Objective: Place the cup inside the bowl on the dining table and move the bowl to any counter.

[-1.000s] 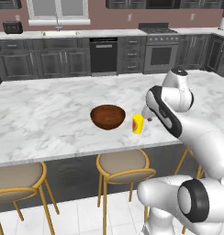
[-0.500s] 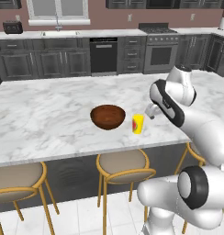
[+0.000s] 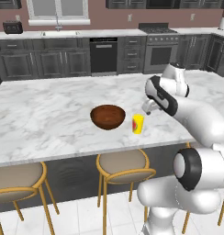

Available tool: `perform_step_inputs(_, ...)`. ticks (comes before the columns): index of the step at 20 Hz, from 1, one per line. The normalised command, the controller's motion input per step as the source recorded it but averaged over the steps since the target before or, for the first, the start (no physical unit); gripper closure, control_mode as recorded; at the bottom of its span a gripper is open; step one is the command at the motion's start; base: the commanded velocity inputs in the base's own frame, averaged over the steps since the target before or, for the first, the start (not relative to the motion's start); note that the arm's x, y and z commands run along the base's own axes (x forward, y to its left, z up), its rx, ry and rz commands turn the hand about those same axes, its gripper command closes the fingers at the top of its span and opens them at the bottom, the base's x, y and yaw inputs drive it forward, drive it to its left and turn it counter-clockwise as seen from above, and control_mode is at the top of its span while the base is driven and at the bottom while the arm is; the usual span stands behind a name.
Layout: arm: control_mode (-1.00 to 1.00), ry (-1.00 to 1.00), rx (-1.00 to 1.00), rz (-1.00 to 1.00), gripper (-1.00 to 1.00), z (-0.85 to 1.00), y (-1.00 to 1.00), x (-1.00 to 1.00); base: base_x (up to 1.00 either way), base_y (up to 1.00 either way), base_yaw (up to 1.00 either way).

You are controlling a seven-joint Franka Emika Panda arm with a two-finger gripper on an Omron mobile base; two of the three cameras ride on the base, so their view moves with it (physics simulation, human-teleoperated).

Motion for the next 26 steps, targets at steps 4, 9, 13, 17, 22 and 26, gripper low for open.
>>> perform_step_inputs(4, -1.0, 0.0, 0.0, 0.0, -1.0, -0.01, 0.0, 0.46, 0.0, 0.0, 0.0)
perform_step_inputs(9, -1.0, 0.0, 0.0, 0.0, -1.0, -0.06, 0.0, 0.41, 0.0, 0.0, 0.0)
perform_step_inputs(13, -1.0, 0.0, 0.0, 0.0, -1.0, -0.08, -0.05, 0.34, 0.0, 0.0, 0.0)
perform_step_inputs(17, -1.0, 0.0, 0.0, 0.0, -1.0, -0.08, -0.06, 0.31, 0.0, 0.0, 0.0)
perform_step_inputs(22, -1.0, 0.0, 0.0, 0.0, -1.0, -0.16, -0.08, 0.24, 0.0, 0.0, 0.0)
perform_step_inputs(26, -1.0, 0.0, 0.0, 0.0, -1.0, -0.23, -0.08, 0.27, 0.0, 0.0, 0.0)
